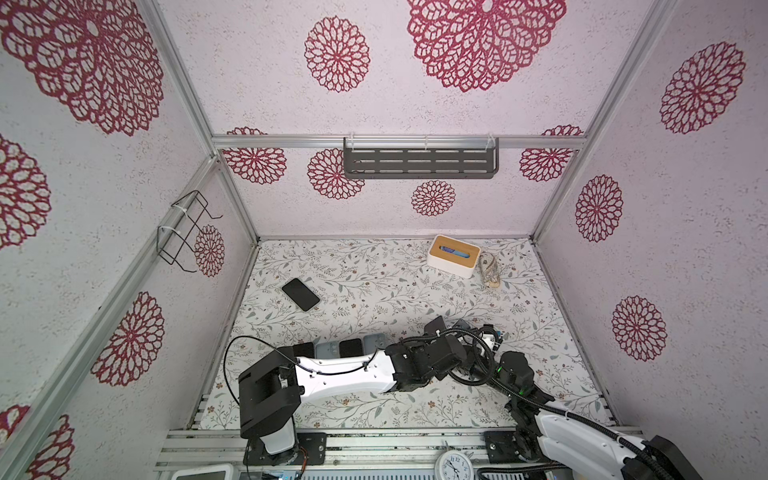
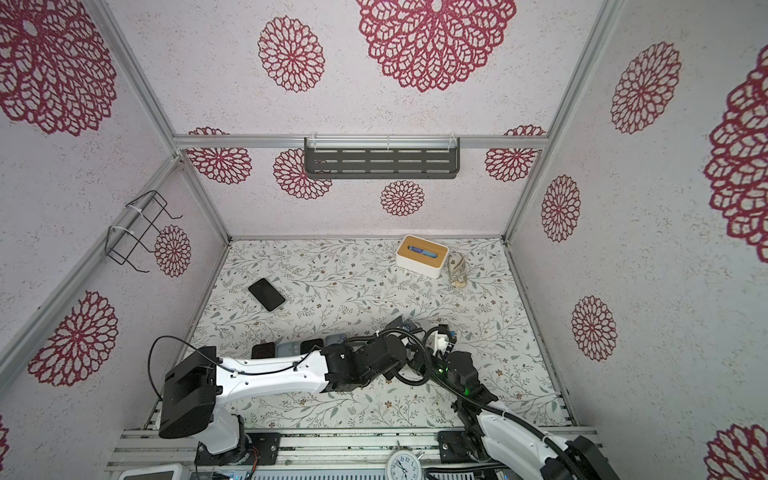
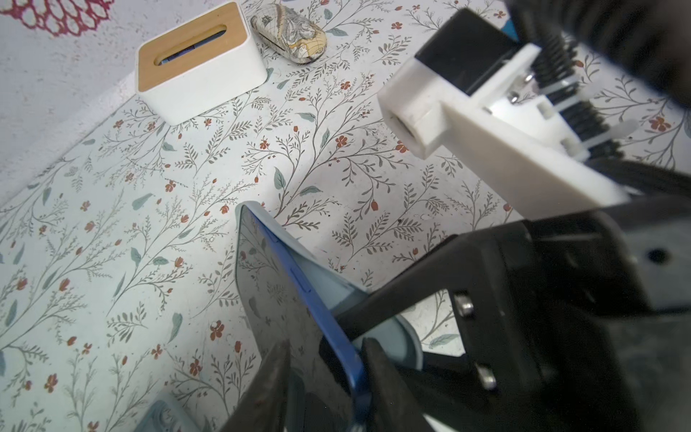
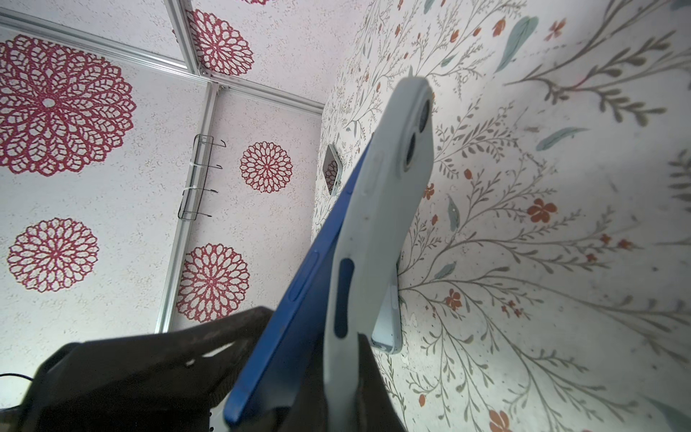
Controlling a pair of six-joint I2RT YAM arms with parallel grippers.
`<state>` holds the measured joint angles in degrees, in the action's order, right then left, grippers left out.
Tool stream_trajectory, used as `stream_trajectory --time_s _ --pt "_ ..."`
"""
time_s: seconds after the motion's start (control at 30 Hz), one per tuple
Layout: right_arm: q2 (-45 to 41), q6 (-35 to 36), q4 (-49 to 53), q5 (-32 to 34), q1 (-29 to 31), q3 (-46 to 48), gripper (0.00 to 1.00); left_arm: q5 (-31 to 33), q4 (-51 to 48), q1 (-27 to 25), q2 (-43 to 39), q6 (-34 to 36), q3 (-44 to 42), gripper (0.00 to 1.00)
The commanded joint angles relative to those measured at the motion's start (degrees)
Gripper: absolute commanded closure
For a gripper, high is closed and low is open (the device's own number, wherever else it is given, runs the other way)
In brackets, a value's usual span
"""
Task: Take the phone out of the phone case
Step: 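Pull the phone from the case with the left gripper while the right holds it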
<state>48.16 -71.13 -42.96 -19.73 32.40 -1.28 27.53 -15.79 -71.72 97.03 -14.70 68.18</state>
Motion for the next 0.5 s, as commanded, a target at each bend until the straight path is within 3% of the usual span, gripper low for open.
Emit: stream_trajectory --time_s 0.0,0.27,0.47 --pt "-1.8 0.0 -5.9 -0.2 -0.1 -1.4 1.0 0.6 -0.5 -0.2 0.7 -0.2 0.1 0.71" --pt "-2.9 0.3 -4.1 0.1 -0.1 -1.4 1.0 0.8 1.5 -0.8 0.0 -4.7 -2.1 0.94" --pt "-3.8 1.5 0.0 0.8 -0.2 -1.7 1.0 3.6 1.2 -1.8 -3.3 -4.8 -2.6 1.0"
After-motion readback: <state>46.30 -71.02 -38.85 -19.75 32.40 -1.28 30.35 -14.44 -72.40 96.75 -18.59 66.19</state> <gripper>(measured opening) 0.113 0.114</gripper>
